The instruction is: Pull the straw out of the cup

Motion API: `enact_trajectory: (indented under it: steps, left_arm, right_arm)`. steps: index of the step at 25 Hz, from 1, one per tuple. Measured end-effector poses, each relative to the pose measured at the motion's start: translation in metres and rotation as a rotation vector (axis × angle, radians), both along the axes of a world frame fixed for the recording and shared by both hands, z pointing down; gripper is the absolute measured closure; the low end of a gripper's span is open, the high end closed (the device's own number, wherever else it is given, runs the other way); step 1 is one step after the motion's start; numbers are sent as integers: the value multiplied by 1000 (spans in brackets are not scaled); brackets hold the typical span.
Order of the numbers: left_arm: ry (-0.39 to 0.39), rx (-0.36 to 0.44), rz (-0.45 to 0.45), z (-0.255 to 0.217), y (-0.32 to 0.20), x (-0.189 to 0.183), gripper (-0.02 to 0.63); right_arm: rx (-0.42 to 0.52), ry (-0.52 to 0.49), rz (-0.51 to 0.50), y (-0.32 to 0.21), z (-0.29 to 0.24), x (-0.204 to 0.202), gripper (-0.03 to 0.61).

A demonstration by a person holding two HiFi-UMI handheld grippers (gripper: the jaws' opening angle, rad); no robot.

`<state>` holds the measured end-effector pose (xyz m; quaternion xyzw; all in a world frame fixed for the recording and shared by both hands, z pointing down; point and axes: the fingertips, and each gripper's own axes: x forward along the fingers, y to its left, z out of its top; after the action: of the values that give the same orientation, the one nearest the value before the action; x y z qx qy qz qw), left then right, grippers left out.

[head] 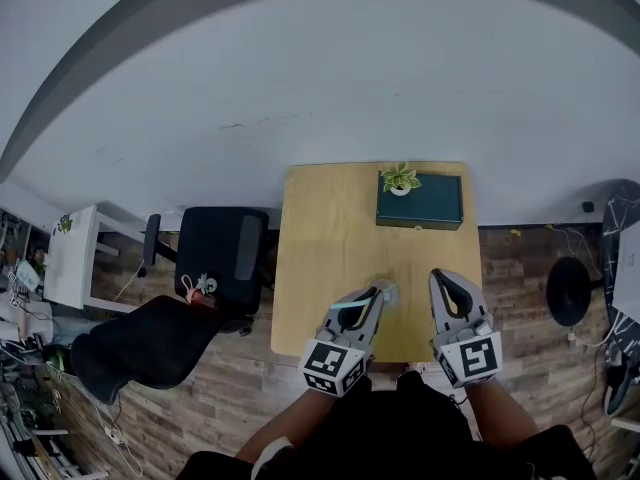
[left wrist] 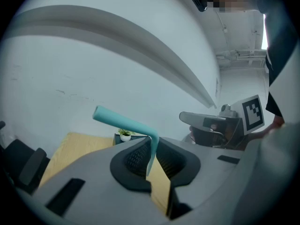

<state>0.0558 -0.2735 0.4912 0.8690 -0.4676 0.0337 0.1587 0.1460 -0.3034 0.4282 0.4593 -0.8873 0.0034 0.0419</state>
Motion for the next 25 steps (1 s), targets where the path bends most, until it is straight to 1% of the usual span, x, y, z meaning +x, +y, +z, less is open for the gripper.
enact_trajectory:
  steps: [8, 12, 15, 18, 20, 25]
  left_arm:
    - [-116, 184, -2, -53, -1, -10, 568]
    - [-111, 231, -38, -76, 0, -16, 568]
    - [-110, 285, -53, -100, 1, -15, 568]
    - [-146, 330, -54, -110, 3, -16, 568]
    - [-156, 352, -66, -118, 4, -18, 568]
    - [-103, 382, -133, -145, 2, -22, 568]
  right_arm:
    - [32, 0, -3, 7, -16, 0, 560]
    - [45, 7, -7, 8, -21, 1, 560]
    - [55, -20, -11, 8, -29, -7, 560]
    - [57, -39, -23, 10, -37, -17, 560]
    - [60, -31, -41, 11, -39, -22, 560]
    - [64, -12, -69, 13, -40, -29, 560]
